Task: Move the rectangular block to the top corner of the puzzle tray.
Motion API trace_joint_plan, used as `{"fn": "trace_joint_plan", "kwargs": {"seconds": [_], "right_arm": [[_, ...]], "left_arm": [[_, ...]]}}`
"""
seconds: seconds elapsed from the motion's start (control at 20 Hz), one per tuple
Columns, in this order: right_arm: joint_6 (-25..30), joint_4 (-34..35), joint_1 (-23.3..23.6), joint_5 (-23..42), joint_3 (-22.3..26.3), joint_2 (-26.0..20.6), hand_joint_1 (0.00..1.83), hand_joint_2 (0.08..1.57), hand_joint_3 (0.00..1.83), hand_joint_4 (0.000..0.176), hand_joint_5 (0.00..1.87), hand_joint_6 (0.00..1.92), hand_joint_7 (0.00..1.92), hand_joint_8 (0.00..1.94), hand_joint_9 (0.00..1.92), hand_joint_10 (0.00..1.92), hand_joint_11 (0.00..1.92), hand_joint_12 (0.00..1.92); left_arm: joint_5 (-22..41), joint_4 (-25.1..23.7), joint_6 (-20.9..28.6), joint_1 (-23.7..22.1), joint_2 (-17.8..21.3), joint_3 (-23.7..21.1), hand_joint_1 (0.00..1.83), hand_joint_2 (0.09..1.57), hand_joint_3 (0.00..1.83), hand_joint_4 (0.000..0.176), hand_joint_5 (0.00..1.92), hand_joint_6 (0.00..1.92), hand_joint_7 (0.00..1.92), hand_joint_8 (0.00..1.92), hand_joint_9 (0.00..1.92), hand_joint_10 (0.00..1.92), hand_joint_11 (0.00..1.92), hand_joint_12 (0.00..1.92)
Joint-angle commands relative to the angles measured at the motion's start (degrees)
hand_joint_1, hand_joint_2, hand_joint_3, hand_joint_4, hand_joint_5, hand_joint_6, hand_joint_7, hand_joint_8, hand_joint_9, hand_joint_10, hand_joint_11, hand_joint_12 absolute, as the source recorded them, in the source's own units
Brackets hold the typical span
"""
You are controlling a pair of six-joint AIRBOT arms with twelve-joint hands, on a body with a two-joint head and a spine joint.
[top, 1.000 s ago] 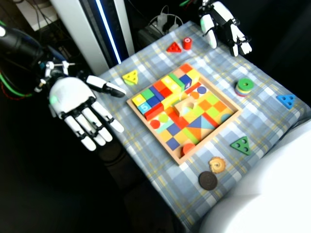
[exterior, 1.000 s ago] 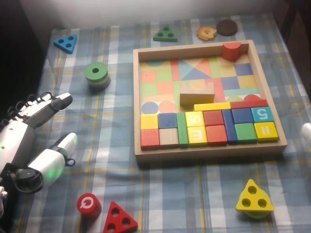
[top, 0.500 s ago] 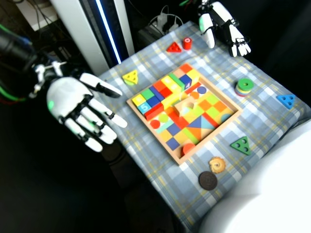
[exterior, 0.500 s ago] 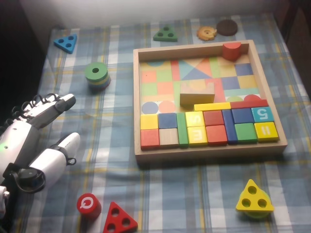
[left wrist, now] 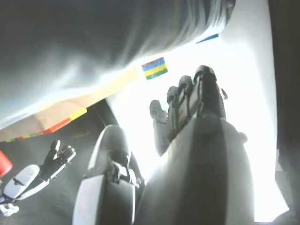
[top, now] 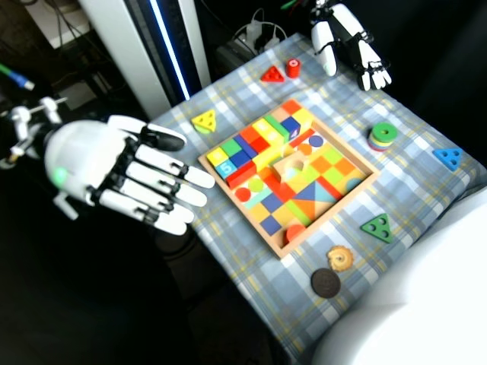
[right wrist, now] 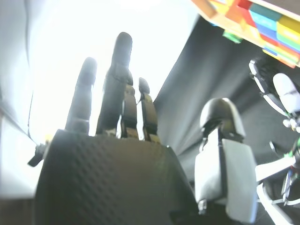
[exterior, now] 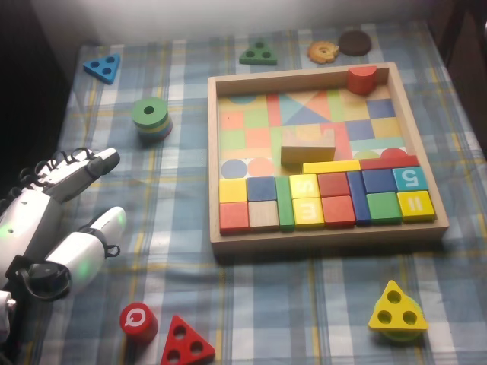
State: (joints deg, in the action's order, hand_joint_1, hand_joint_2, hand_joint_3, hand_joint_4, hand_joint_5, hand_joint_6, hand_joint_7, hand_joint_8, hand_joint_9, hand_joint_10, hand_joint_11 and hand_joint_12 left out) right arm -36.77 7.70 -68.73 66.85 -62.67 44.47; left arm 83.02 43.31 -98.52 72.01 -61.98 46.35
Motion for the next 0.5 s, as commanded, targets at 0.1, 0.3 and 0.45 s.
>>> {"fn": "trace_joint_plan", "kwargs": {"seconds": [0.1, 0.3, 0.45], "right_arm": [[3.53, -8.71, 7.82, -2.54, -2.41, -0.73, 0.76, 1.16, 0.00, 0.000, 0.24, 0.00, 0.37, 0.01, 0.32, 0.03, 0.00, 0.86], [6.62, -23.11, 20.77, -14.01, -5.04, 0.52, 0.92, 1.14, 0.00, 0.000, 0.26, 0.00, 0.41, 0.01, 0.46, 0.04, 0.00, 1.16], [15.54, -32.63, 26.50, -17.87, -9.39, 4.12, 0.94, 1.16, 0.00, 0.000, 0.30, 0.00, 0.68, 0.04, 0.79, 0.10, 0.34, 1.29]], "left_arm": [[5.85, -2.43, 0.40, -0.43, 0.28, 0.03, 0.63, 1.42, 0.00, 0.044, 0.41, 0.00, 0.25, 0.00, 0.12, 0.00, 0.00, 0.00], [6.50, -1.99, 0.40, -0.16, 0.35, -0.06, 0.65, 1.42, 0.00, 0.053, 0.41, 0.00, 0.24, 0.00, 0.11, 0.00, 0.00, 0.00], [6.54, -1.90, 0.40, 0.00, 0.35, -0.09, 0.64, 1.42, 0.00, 0.038, 0.41, 0.00, 0.24, 0.00, 0.12, 0.00, 0.00, 0.00]]}}
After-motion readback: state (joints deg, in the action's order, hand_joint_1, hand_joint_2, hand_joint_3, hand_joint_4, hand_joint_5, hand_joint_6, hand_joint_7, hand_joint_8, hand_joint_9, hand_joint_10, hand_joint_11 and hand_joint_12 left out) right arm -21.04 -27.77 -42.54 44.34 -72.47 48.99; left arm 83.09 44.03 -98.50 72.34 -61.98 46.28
